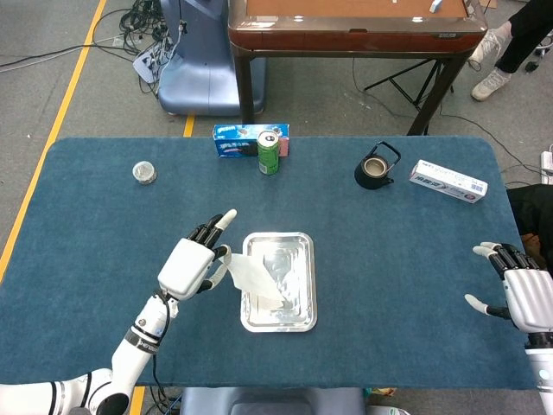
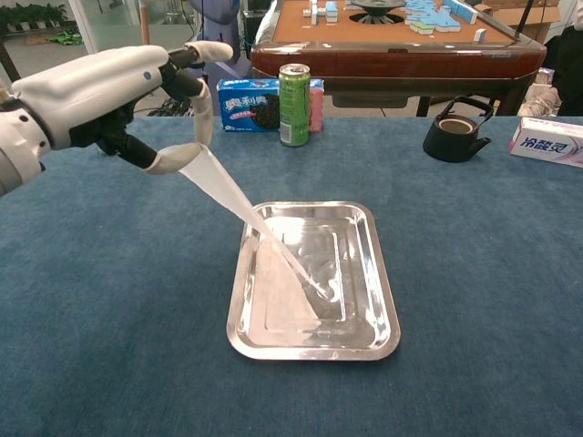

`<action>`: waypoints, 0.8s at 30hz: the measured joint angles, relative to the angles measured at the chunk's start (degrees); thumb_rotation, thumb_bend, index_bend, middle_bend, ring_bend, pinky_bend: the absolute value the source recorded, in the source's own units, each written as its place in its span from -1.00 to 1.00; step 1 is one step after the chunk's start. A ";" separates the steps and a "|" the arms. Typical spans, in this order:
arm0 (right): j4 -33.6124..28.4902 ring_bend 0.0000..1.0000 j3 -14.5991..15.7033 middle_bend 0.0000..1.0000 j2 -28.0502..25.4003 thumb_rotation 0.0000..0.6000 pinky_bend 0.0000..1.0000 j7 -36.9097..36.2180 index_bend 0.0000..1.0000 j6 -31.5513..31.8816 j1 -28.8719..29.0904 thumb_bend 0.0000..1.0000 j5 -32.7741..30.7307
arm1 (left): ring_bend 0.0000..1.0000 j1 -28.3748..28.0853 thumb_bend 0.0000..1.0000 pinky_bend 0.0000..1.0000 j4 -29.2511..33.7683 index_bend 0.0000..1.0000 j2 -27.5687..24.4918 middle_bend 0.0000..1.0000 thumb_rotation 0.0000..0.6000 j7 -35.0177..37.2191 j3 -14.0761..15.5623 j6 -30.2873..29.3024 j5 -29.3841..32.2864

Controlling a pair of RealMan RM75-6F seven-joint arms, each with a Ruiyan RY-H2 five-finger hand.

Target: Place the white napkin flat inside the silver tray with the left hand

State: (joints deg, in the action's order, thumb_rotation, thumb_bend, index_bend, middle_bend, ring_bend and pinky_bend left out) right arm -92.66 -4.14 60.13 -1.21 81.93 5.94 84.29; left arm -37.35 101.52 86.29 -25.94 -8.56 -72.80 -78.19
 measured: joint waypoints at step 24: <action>-0.82 -0.66 -0.79 -0.51 -1.73 1.00 -0.47 -1.74 -0.48 2.33 -1.45 -0.86 -1.01 | -1.00 5.67 0.10 -0.60 9.94 0.24 0.12 -1.00 1.00 -15.58 2.85 -4.12 9.42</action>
State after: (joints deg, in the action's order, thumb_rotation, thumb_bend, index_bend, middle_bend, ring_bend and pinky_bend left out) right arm -93.47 -4.93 58.40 -2.95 84.26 4.49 83.28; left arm -31.68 111.45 86.41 -41.52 -5.71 -76.92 -68.77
